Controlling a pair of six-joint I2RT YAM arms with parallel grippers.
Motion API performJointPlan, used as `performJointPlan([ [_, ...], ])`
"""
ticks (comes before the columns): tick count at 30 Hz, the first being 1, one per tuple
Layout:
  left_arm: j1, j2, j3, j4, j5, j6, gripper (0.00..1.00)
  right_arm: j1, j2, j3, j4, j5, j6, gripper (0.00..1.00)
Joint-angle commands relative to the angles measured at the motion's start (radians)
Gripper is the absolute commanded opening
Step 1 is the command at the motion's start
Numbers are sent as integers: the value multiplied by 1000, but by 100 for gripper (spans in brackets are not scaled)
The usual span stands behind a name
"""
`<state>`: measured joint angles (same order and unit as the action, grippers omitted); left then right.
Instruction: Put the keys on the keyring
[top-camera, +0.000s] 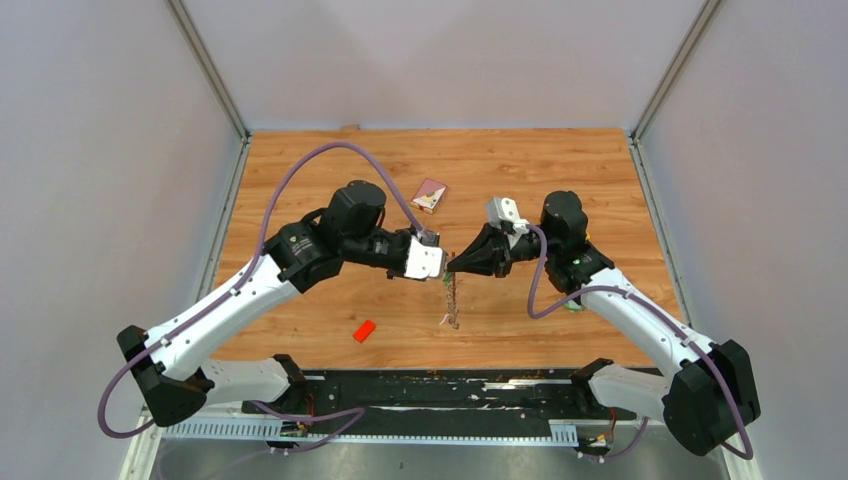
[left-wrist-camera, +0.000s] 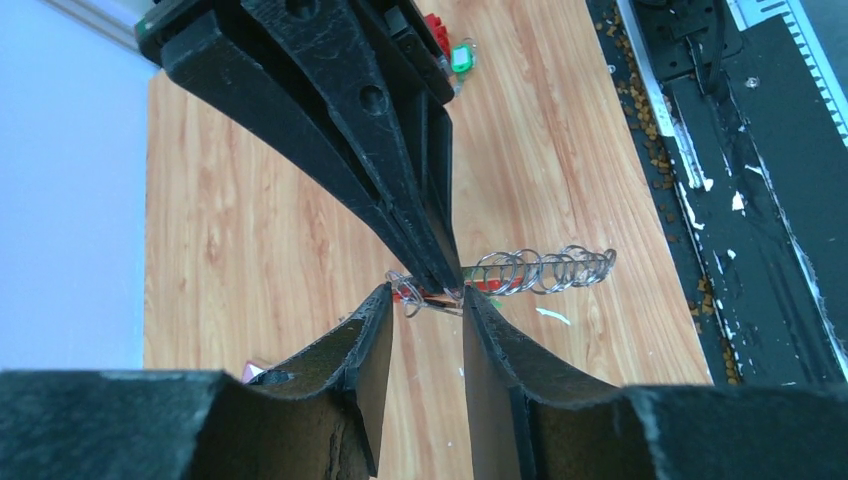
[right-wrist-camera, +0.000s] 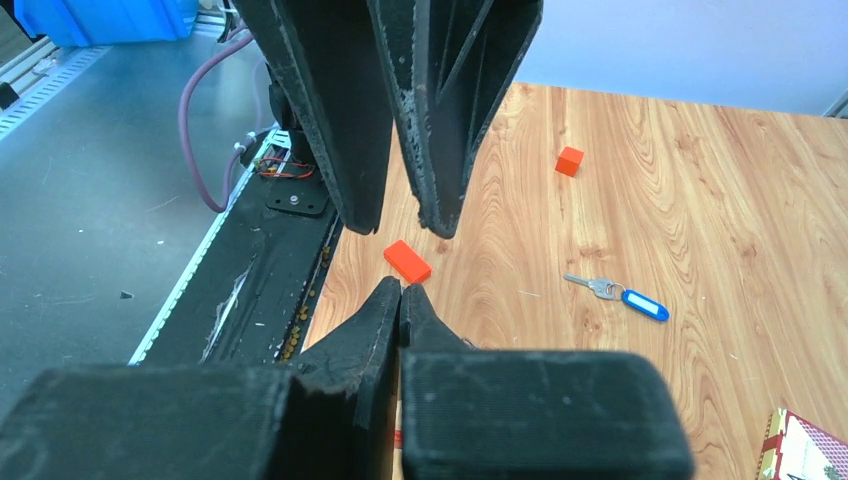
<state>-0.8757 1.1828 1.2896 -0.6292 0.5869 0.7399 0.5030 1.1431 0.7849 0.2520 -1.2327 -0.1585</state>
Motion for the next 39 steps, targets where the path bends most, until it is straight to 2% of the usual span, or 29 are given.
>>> performJointPlan([
  [1,-2,-3,-21,26,40,30,39,3,-13,32,27,1,0,0],
  [10,4,-15,-90,102,-28,-26,40,-12,-24,22,65,-13,36,0],
  [25,7,13,-126,195,24,-116,36,-22,-19,17,99,-5,73,0],
  [34,9,21,-138,196,30,-127,14,-26,-22,14,99,1,73,0],
  [39,11,30,-144,212,32,-159,6,-26,-22,13,94,7,64,0],
])
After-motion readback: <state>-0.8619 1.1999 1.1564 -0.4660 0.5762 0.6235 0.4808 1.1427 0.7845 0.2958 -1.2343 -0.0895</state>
